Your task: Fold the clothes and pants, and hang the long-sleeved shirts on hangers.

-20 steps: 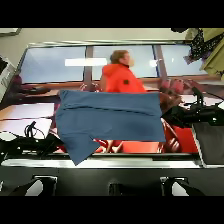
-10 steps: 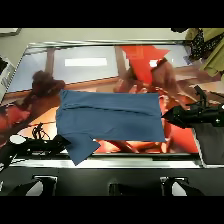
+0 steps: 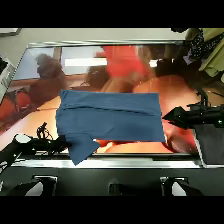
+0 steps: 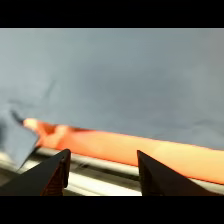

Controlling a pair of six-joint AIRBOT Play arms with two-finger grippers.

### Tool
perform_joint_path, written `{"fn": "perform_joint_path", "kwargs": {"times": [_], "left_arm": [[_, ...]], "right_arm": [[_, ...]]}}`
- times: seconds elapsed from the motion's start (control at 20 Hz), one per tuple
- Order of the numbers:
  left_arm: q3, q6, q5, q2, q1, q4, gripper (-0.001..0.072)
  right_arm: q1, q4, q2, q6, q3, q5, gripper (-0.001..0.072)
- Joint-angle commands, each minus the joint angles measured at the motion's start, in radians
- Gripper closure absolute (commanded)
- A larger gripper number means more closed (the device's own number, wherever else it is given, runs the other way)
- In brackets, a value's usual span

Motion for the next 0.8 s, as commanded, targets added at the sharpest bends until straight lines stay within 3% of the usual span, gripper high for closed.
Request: {"fn": "perform_joint_path", "kwargs": {"times": [0.0, 0.2, 0.4, 0.55, 0.75], "left_arm": [[0.0, 0.002, 0.003, -0.001, -0.002, -0.002, 0.0689], [0.0, 0.002, 0.003, -0.001, -0.002, -0.002, 0.0689], [0.003, 0.002, 0.003, -0.001, -0.002, -0.002, 0.0689], [0.009, 0.002, 0.003, -0.001, -0.002, -0.002, 0.0689], [0.013, 0.002, 0.006, -0.001, -0.002, -0.002, 0.0689]], "right_arm": [[-0.091, -0.044, -0.013, 0.011, 0.001, -0.06, 0.0237], [-0.139, -0.017, -0.15, -0.025, -0.04, -0.05, 0.0232], [-0.124, -0.055, -0.306, -0.081, -0.091, -0.048, 0.0178], [-0.124, -0.148, -0.35, -0.097, -0.102, -0.07, 0.0179], [-0.124, -0.145, -0.38, -0.12, -0.102, -0.064, 0.0179]]}}
